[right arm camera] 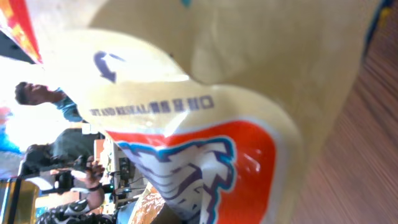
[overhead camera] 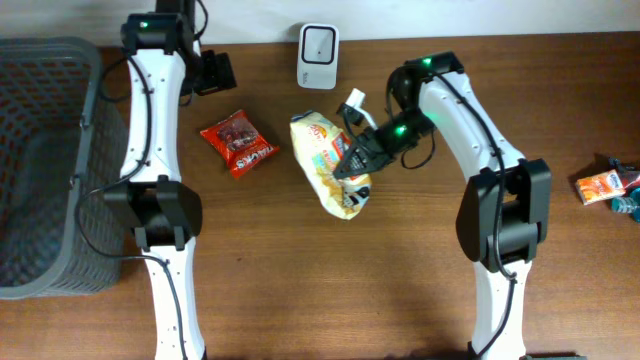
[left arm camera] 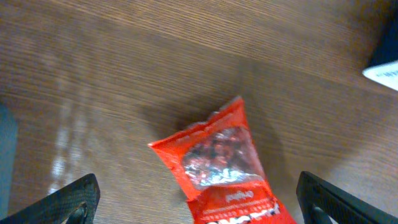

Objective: Scan the item barcode
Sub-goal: 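Lift the bag and hold it at the white scanner with the right gripper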

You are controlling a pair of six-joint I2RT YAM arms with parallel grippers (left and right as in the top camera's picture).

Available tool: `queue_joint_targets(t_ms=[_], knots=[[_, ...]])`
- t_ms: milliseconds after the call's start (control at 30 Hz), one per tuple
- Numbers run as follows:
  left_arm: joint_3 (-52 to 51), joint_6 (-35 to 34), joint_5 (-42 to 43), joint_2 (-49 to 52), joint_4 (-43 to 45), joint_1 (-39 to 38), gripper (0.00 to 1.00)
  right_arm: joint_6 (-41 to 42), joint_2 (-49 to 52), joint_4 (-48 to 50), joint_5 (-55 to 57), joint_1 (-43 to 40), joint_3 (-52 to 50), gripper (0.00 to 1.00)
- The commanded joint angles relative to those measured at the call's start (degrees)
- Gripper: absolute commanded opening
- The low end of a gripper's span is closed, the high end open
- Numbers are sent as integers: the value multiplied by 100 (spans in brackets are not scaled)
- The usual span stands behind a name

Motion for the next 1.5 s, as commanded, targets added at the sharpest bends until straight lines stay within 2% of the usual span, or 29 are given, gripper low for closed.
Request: queue_joint_targets(t_ms=[0, 233, 333, 433, 500, 567, 667, 700, 1000, 1233, 1467], knots=[[-4, -101, -44, -129, 7, 109, 99, -402, -96, -24, -1025, 136, 31, 4], [-4, -103, -42, -129, 9, 107, 99, -601, -96, 15, -1266, 249, 31, 4], [-4, -103, -42, -129, 9, 107, 99, -466, -96, 348, -1270, 234, 31, 4], [-4, -103, -42, -129, 9, 107, 99, 881, -96, 1368, -1014, 203, 31, 4], [-4, -101, -42, -129, 9, 107, 99, 2483, -96, 2326, -153, 210, 31, 4], [-4, -103, -42, -129, 9, 107, 99, 4697, -96, 3412, 1731, 234, 31, 4], [-4, -103, -42, -129, 9, 107, 99, 6019, -96, 4358, 3429, 258, 39, 4], [-4, -103, -42, -129, 9, 107, 99, 6238, -96, 4579, 3698, 256, 39, 4], [-4, -103, -42, -129, 9, 107, 99, 7560, -96, 6457, 6015, 354, 39, 4], [-4, -103, -42, -129, 9, 107, 99, 8419, 92, 7097, 6376, 678, 39, 4], [-4, -103, -42, -129, 9, 107, 99, 8454, 339, 7163, 6376, 868, 37, 4]])
